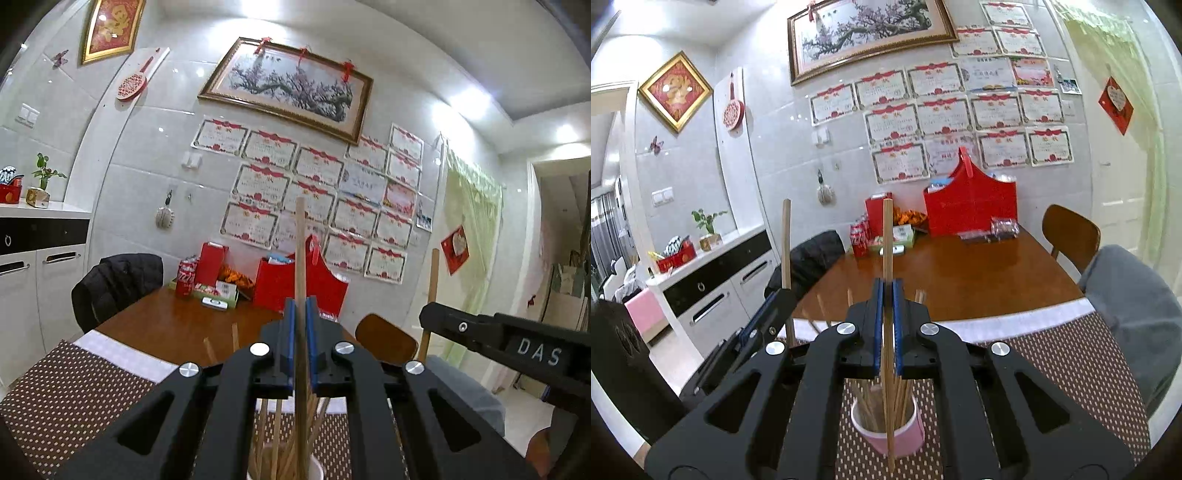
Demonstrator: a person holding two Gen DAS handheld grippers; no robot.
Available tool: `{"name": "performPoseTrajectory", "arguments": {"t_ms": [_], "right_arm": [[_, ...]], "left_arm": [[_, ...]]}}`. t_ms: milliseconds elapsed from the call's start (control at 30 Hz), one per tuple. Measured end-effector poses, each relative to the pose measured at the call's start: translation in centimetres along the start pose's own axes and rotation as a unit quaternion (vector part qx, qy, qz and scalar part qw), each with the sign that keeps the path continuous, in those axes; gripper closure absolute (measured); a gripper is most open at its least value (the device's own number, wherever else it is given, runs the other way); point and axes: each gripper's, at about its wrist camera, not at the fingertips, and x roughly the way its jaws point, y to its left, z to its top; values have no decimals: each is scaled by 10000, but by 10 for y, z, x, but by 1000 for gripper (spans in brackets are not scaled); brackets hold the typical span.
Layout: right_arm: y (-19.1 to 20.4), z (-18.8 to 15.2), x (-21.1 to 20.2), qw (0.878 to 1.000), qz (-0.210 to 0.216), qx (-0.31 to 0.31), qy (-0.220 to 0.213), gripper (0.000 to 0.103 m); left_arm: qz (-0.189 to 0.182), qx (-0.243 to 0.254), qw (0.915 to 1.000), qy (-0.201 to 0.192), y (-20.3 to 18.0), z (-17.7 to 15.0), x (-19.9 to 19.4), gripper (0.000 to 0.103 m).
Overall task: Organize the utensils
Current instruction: 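Lower the chopsticks into the pink cup and open both tools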
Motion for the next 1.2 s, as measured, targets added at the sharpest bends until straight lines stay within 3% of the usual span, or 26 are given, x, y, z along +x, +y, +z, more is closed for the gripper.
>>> {"name": "performPoseTrajectory", "arguments": {"t_ms": [200,533,667,1000,1200], "right_arm": [[-9,5,32,9999,35,47,-96,98],[-23,-9,76,9994,167,97,294,97],[-24,-20,82,9986,151,50,512,97],[-22,-59,96,9914,78,-102,1302,97],[-25,-66,85,9914,37,-90,1304,97]], "left_arm": [[116,-7,9998,-164,2,-7,29,96],[13,124,9995,-295,6,-27,54,96],[14,78,9997,-217,11,-39,57,96],[107,538,9983,205,13,-70,44,96],[157,746,9959,488,18,-84,32,96]]}}
